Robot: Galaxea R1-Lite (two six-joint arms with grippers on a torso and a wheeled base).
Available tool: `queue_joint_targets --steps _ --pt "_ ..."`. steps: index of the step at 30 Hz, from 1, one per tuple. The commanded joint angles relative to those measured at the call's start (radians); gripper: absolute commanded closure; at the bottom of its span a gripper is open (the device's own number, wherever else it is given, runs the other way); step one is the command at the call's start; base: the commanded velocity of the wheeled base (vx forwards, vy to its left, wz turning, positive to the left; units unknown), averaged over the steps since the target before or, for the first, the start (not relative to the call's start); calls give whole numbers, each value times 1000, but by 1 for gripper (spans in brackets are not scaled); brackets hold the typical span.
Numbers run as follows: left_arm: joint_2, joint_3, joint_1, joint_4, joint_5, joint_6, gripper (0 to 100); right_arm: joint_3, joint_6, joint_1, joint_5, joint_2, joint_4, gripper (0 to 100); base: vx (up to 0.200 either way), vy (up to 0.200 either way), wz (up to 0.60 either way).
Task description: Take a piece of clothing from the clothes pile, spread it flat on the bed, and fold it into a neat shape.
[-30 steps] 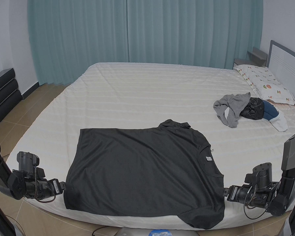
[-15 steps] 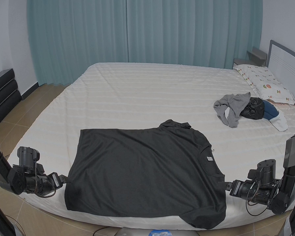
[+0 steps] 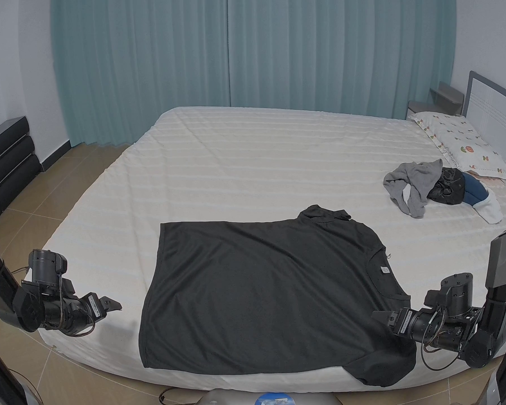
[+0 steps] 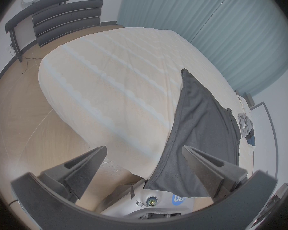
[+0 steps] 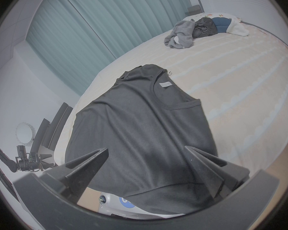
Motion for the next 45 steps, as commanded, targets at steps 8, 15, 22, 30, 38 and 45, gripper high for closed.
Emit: queue_joint_targets --steps 8,15,22,30,38,45 --pt "13 -1 -38 0 -1 -34 0 0 -1 1 0 1 0 0 150 0 0" --pt "13 -1 -41 -3 -7 -34 0 -2 1 0 -1 -2 0 0 0 0 0" --pt "8 -62 -55 -3 -24 -88 0 -7 1 -12 0 2 -22 0 0 0 0" --pt "139 -300 -77 8 -82 -160 0 -7 25 -14 0 10 -51 0 0 0 0" --pt "369 -611 -86 37 -84 -160 0 -7 30 -22 0 4 -71 0 0 0 0" --pt "524 -949 -147 141 -70 -180 0 -25 30 -40 6 25 -71 0 0 0 0"
